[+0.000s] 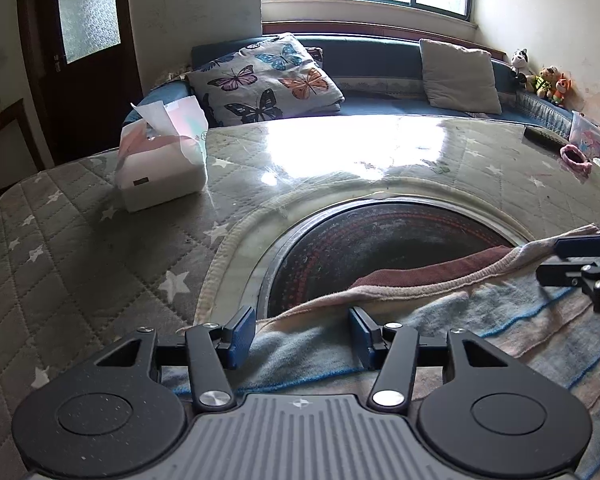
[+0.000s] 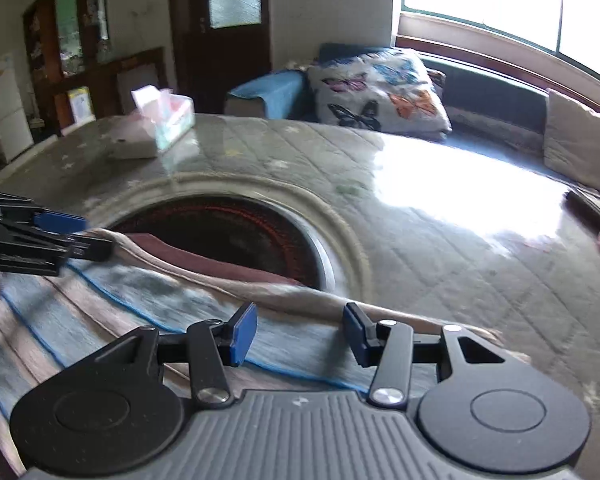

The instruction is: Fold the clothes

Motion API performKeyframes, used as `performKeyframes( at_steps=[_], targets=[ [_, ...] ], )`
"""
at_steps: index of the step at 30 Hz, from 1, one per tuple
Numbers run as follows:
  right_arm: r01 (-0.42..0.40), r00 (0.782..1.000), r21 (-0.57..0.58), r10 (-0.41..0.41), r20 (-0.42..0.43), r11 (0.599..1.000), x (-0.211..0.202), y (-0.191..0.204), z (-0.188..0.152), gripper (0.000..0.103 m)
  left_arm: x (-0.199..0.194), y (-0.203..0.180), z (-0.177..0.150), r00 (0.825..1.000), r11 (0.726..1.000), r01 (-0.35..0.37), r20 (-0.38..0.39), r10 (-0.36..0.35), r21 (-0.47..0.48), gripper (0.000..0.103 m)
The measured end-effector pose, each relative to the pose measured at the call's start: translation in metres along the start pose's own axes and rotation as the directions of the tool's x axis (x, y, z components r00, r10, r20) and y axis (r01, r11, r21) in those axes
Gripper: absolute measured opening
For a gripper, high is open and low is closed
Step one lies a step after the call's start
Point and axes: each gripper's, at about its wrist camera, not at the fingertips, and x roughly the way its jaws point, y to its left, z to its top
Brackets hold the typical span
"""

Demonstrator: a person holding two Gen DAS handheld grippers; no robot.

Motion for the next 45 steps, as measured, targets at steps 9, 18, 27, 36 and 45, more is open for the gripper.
performKeyframes(
  at_steps=[9, 18, 27, 36, 45],
  targets=[
    [0.056, 0.998, 0.034, -0.056, -0.011, 0.998, -0.019, -0.032, -0.015, 0.048, -0.029, -0.008, -0.015, 1.000, 1.000, 0.007, 0.008, -0.007, 0.015, 0.055],
    [0.055, 0.998, -0.009, -0.055, -0.005, 0.998, -0.050, -0.034, -0.032, 0.048, -0.053, -0.030, -0.036, 0.999, 0.999, 0.036, 0.007, -0.037, 0.028, 0.056],
    [0.014, 1.000, -0.056, -0.014, 0.001, 0.998, -0.087, -0.021, -0.063, 0.048, -0.068, -0.060, -0.059, 0.997, 0.995, 0.073, 0.008, -0.074, 0.061, 0.057],
    [0.034, 0.999, -0.012, -0.034, -0.007, 0.999, -0.113, -0.032, -0.099, 0.048, -0.077, -0.067, -0.072, 0.998, 0.996, 0.057, 0.016, -0.059, 0.074, 0.060],
    [-0.036, 0.998, -0.004, 0.036, 0.045, 0.999, -0.124, -0.018, -0.101, 0.050, -0.086, -0.066, -0.080, 0.999, 0.998, 0.038, 0.028, -0.039, 0.046, 0.067]
  ],
)
